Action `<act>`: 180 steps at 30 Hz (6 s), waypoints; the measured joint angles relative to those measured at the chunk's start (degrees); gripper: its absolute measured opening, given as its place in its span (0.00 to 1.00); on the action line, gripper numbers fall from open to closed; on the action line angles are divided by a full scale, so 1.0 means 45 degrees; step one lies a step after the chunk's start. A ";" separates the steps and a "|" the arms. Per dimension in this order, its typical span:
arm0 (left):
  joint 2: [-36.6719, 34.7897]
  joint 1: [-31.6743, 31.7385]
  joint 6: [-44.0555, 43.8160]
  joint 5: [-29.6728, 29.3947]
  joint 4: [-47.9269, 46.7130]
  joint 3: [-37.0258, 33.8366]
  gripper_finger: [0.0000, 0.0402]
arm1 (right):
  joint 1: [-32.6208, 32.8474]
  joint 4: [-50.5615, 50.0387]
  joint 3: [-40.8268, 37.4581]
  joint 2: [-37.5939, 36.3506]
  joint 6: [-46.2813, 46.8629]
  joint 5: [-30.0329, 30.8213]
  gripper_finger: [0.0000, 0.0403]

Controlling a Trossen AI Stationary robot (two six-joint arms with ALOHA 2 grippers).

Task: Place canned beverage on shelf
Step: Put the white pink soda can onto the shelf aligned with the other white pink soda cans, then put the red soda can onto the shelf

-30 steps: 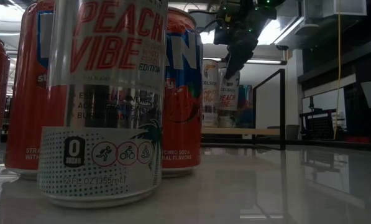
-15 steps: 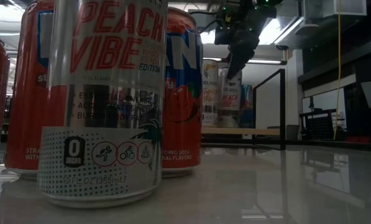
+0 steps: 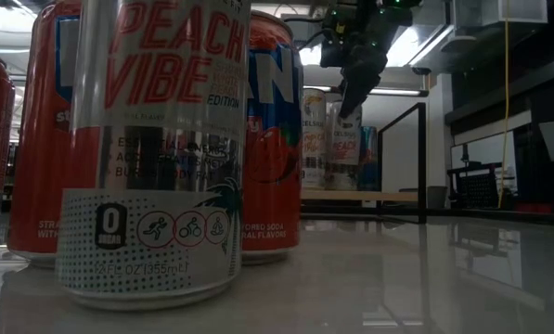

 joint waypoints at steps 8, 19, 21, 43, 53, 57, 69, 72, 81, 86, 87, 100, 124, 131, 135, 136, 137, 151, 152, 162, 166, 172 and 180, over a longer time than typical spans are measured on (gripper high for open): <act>0.0000 -0.0002 -0.0001 0.0002 0.0002 0.0000 0.70 | 0.0005 -0.0003 0.0000 -0.0005 0.0002 -0.0002 0.63; 0.0000 -0.0002 -0.0001 0.0002 -0.0001 0.0000 0.70 | 0.0005 0.0096 -0.0010 -0.0006 0.0001 0.0000 0.67; 0.0000 -0.0002 -0.0001 0.0002 -0.0001 0.0000 0.70 | 0.0005 0.0096 -0.0010 -0.0010 0.0002 -0.0002 0.70; 0.0000 -0.0002 -0.0001 0.0002 -0.0001 0.0000 0.70 | 0.0005 0.0345 -0.0010 -0.0049 0.0002 0.0003 0.77; 0.0000 0.0001 -0.0001 0.0002 -0.0001 0.0000 0.70 | 0.0005 0.0988 -0.0010 -0.0049 0.0002 -0.0002 0.78; 0.0000 0.0000 -0.0001 0.0002 -0.0001 0.0000 0.70 | 0.0005 0.0950 0.0030 -0.0049 0.0002 -0.0002 0.78; 0.0000 -0.0001 -0.0001 0.0002 -0.0001 0.0000 0.70 | 0.0015 -0.0815 0.2527 -0.0044 0.0094 0.0231 0.78; 0.0000 -0.0001 -0.0001 0.0002 -0.0001 0.0000 0.70 | 0.0115 -0.1117 0.3197 -0.0044 0.0660 -0.0086 0.78; 0.0000 -0.0002 -0.0001 0.0007 -0.0001 0.0000 0.70 | 0.1361 -0.1177 0.3949 -0.0043 0.1766 -0.1769 0.78; 0.0000 -0.0002 -0.0044 0.0019 -0.0001 0.0000 0.70 | 0.2451 -0.1180 0.3954 -0.0039 0.1779 -0.1765 0.78; 0.0000 -0.0002 -0.0116 0.0117 -0.0001 0.0000 0.70 | 0.2669 -0.1176 0.3954 -0.0039 0.1779 -0.1765 0.78; 0.0000 -0.1389 -0.1321 0.1499 -0.0040 0.0000 0.70 | 0.4722 -0.1172 0.3954 -0.0039 0.1765 -0.0936 0.78; 0.0059 -0.2870 -0.1925 0.1433 -0.0056 0.0005 0.86 | 0.5085 -0.1172 0.3954 -0.0039 0.1770 -0.0716 0.78; 0.0493 -0.3539 -0.2437 0.3080 -0.0143 0.0005 0.99 | 0.5090 -0.1174 0.3954 -0.0039 0.1775 -0.0716 0.78; 0.0529 -0.4046 -0.3576 0.4557 -0.0815 0.0005 0.99 | 0.5090 -0.1172 0.3954 -0.0039 0.1775 -0.0716 0.78; 0.0529 -0.4211 -0.3781 0.4684 -0.1087 0.0005 0.98 | 0.5088 -0.1172 0.3954 -0.0039 0.1775 -0.0716 0.78; 0.0529 -0.4417 -0.3978 0.4618 -0.1397 0.0005 0.98 | 0.5089 -0.1172 0.3954 -0.0039 0.1775 -0.0716 0.78; 0.1025 -0.6705 -0.5295 0.2392 -0.5119 0.0005 0.98 | 0.5090 -0.1123 0.3954 -0.0039 0.2717 -0.0721 0.78; 0.1138 -0.6774 -0.5276 0.2392 -0.5195 0.0005 0.98 | 0.5090 -0.1123 0.3954 -0.0039 0.2717 -0.0716 0.78; 0.2756 -0.7326 -0.4992 0.2387 -0.5728 0.0005 0.98 | 0.5095 -0.1123 0.3954 -0.0039 0.2722 -0.0718 0.78; 0.3348 -0.7436 -0.4567 0.2373 -0.5719 0.0005 0.98 | 0.5095 -0.1123 0.3954 -0.0039 0.2722 -0.0716 0.78; 0.4099 -0.7467 -0.4164 0.2348 -0.5721 0.0005 0.98 | 0.5095 -0.1118 0.3954 -0.0039 0.2722 -0.0716 0.78; 0.4987 -0.7472 -0.4077 0.2350 -0.5718 0.0005 0.98 | 0.5095 -0.1118 0.3954 -0.0039 0.2722 -0.0716 0.78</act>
